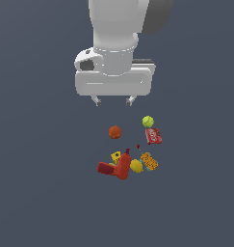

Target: Pick up a designated object from a clutter of objects.

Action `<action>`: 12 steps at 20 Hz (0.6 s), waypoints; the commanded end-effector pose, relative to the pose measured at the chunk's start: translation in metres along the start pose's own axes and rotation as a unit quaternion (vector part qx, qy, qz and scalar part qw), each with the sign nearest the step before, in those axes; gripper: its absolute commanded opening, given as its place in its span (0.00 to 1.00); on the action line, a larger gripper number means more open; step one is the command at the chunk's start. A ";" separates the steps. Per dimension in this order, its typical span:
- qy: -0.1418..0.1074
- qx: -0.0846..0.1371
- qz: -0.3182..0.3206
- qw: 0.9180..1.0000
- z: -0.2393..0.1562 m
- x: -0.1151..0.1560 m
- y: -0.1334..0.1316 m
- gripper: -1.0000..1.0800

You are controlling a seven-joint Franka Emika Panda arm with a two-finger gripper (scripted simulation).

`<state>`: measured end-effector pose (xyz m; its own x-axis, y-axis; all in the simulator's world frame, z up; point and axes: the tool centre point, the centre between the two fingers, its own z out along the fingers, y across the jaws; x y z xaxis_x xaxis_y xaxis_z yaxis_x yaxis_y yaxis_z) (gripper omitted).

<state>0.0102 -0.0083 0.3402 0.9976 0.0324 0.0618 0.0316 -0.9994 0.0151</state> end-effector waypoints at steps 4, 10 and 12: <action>0.003 -0.002 0.002 1.000 -0.003 0.001 0.002 1.00; 0.008 -0.005 0.004 1.000 -0.009 0.003 0.005 1.00; 0.006 -0.004 0.005 1.000 -0.007 0.004 0.004 1.00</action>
<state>0.0128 -0.0125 0.3490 0.9968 0.0242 0.0766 0.0224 -0.9995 0.0239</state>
